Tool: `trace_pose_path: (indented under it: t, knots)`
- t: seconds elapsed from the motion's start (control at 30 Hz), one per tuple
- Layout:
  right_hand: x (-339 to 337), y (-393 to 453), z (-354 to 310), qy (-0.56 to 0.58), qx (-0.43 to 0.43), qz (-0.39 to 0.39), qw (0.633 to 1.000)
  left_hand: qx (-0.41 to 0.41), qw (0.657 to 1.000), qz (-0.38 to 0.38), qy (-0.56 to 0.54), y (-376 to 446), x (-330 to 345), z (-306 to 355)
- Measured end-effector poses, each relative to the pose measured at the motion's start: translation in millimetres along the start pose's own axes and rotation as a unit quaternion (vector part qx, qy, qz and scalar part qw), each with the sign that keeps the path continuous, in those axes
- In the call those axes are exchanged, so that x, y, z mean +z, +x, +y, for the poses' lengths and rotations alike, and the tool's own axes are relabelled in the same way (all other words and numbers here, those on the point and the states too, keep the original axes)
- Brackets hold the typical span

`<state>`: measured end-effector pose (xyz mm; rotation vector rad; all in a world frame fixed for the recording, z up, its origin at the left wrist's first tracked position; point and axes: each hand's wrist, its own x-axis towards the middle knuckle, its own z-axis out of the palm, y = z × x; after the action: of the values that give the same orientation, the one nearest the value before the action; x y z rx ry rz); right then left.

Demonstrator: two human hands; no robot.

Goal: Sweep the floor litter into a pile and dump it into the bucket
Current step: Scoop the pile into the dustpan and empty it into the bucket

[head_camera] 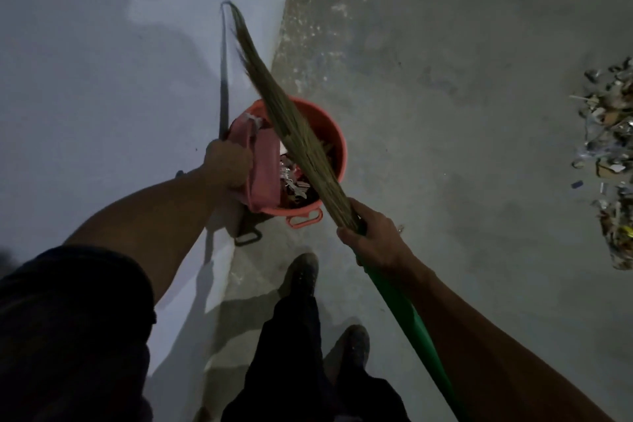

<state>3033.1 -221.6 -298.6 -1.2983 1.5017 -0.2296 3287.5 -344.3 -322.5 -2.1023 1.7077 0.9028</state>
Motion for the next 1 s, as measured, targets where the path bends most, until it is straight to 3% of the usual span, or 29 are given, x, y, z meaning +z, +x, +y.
trace_pose_path:
  t: [0.07, 0.17, 0.27, 0.37, 0.5, 0.73, 0.9, 1.0]
  knots:
    - [4.6, 9.4, -2.0, -0.025, -0.021, 0.004, 0.999, -0.052, 0.985, -0.008, -0.165, 18.0, -8.6, 3.6]
    - [12.2, 18.2, -0.3, -0.060, -0.032, -0.008, 0.998, 0.029, 0.999, 0.017, -0.039, 34.9, -14.3, 6.8]
    - [16.4, 26.5, 6.3, -0.088, 0.002, -0.016, 0.996, 0.050, 0.998, 0.003, 0.048, 41.8, -15.2, 6.1]
    - [13.6, 33.1, 11.4, -0.069, 0.049, 0.006, 0.996, -0.014, 0.998, -0.030, -0.048, 46.5, -8.9, 10.7]
    - [6.5, 36.0, 16.8, -0.066, 0.090, 0.025, 0.993, 0.083, 0.985, -0.041, 0.147, 55.9, -5.8, 0.9]
    - [8.0, 20.1, 11.9, -0.028, 0.060, 0.007, 0.998, 0.046, 0.999, -0.020, 0.008, 42.4, -5.7, -3.2]
    - [2.4, 2.5, 17.4, 0.108, 0.178, -0.008, 0.978, 0.046, 0.999, -0.022, 0.004, 11.2, 12.2, -18.3]
    - [-2.8, -20.5, 27.7, 0.224, 0.221, 0.003, 0.949, 0.025, 0.990, 0.072, -0.121, -21.4, 37.3, -33.5]
